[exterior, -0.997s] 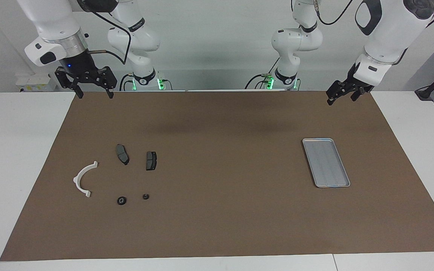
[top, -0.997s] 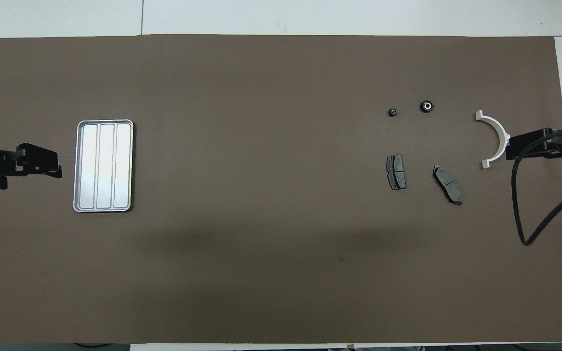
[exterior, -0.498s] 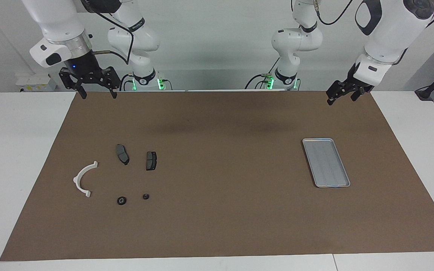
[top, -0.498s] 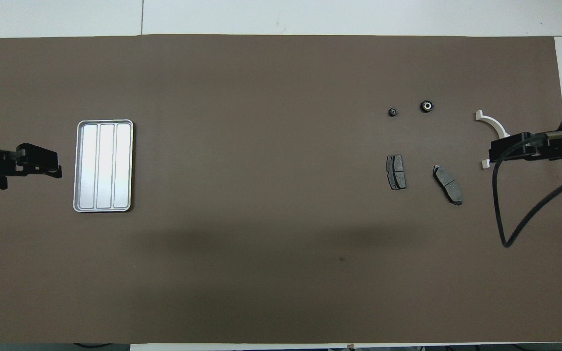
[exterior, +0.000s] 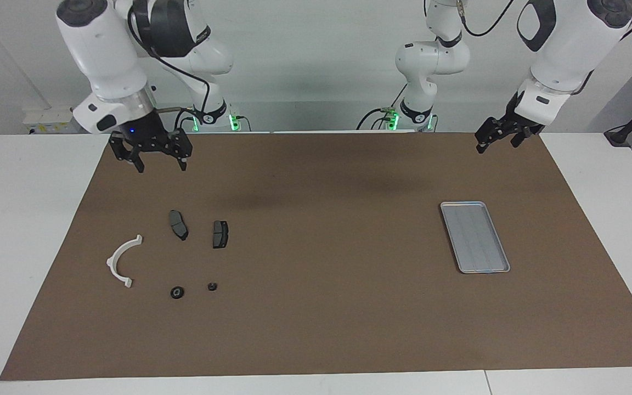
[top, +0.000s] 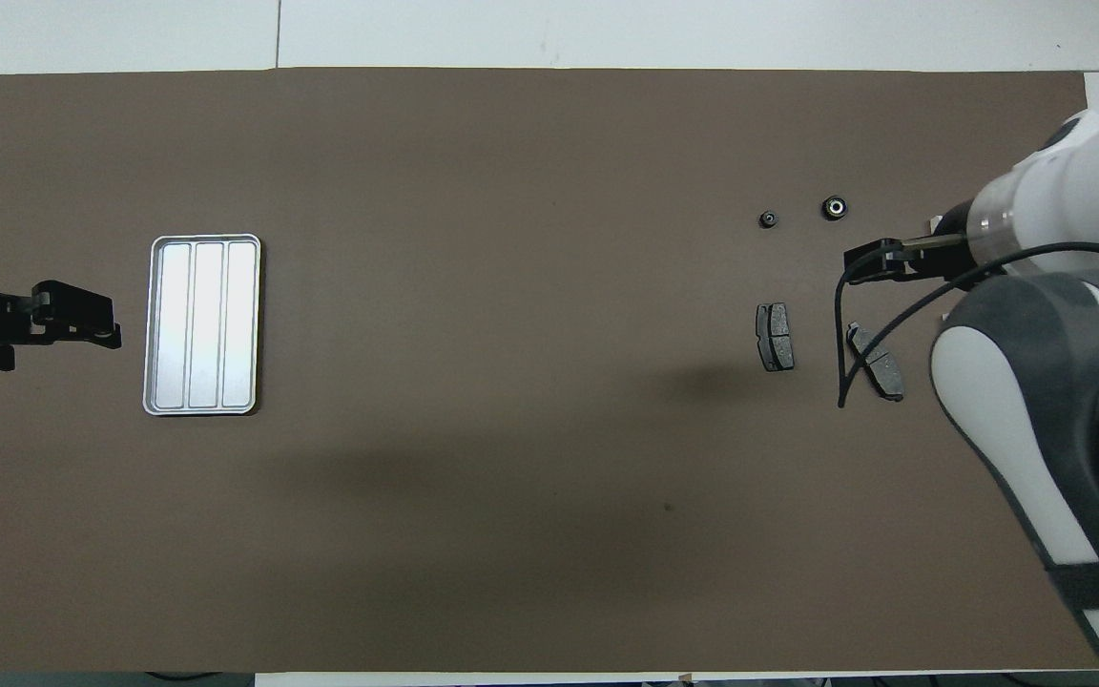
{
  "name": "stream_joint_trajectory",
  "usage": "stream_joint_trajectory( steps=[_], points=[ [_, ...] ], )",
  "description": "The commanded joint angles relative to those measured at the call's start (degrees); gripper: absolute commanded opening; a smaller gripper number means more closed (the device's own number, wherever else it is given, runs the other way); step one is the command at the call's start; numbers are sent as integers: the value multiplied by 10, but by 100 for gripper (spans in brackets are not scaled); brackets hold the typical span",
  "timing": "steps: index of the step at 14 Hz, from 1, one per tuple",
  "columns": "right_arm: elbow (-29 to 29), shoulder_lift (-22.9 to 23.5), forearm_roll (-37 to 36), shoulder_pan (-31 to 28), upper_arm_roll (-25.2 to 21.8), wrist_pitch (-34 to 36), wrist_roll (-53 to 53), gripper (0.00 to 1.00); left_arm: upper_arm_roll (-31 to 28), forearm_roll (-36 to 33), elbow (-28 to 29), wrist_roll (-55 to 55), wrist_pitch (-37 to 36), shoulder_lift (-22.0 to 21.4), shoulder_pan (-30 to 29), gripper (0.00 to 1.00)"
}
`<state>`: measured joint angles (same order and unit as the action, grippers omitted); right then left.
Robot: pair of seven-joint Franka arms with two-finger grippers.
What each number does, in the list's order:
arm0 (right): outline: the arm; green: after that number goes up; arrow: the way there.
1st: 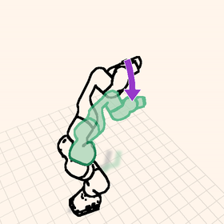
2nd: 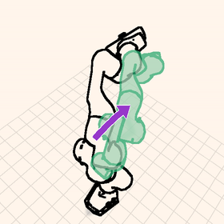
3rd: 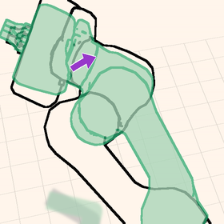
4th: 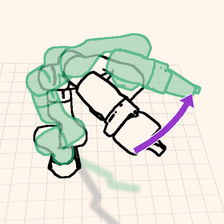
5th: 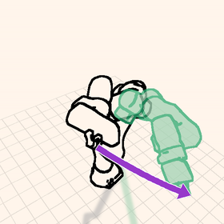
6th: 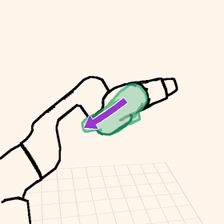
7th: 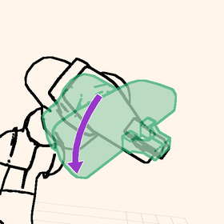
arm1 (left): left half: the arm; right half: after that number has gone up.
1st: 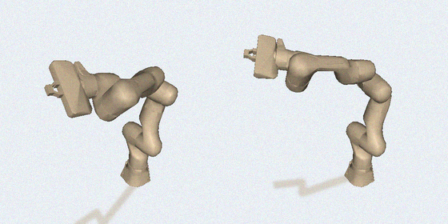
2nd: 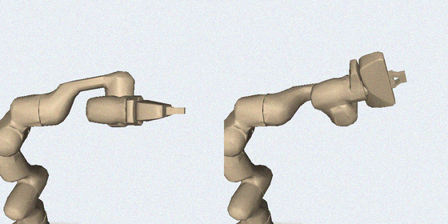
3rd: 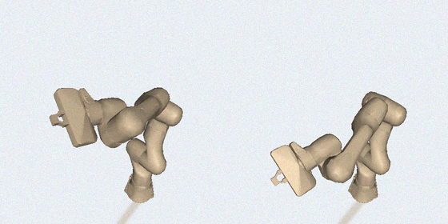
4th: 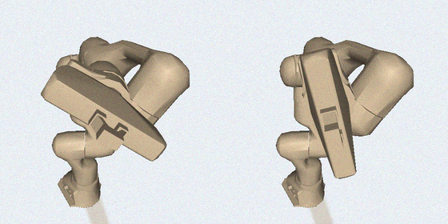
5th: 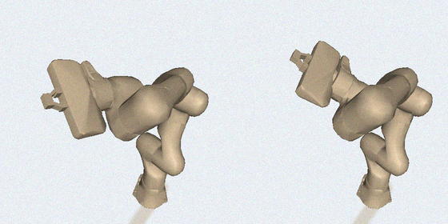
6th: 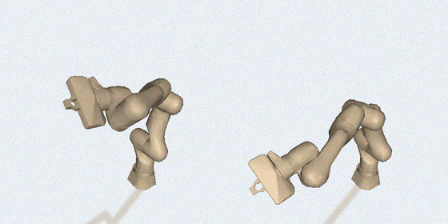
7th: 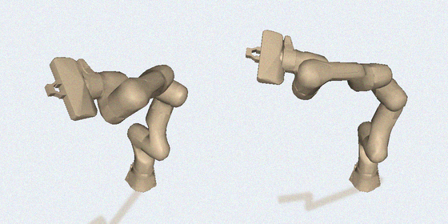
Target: Pick bearing gear from pile to tray
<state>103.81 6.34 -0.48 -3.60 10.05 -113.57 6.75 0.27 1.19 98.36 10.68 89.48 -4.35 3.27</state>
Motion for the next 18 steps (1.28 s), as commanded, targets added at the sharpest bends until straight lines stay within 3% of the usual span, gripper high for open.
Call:
stream_joint_trajectory(
  steps=[1,5,10,14,18],
  points=[
    [-10,71,-24,16,1,-61,24,100,3,0,4,-5,-7,-10,-5,100],
    [-33,152,-69,25,1,-137,61,100,3,0,4,-5,-7,-10,-5,100],
    [-169,285,-113,25,1,-108,59,100,3,0,4,-5,-7,-11,-5,100],
    [-195,321,-110,32,1,-97,71,100,3,0,4,-5,-7,-10,-5,100],
    [-195,326,-109,37,1,-94,85,99,3,0,4,-5,-7,-10,-5,100]
  ],
)
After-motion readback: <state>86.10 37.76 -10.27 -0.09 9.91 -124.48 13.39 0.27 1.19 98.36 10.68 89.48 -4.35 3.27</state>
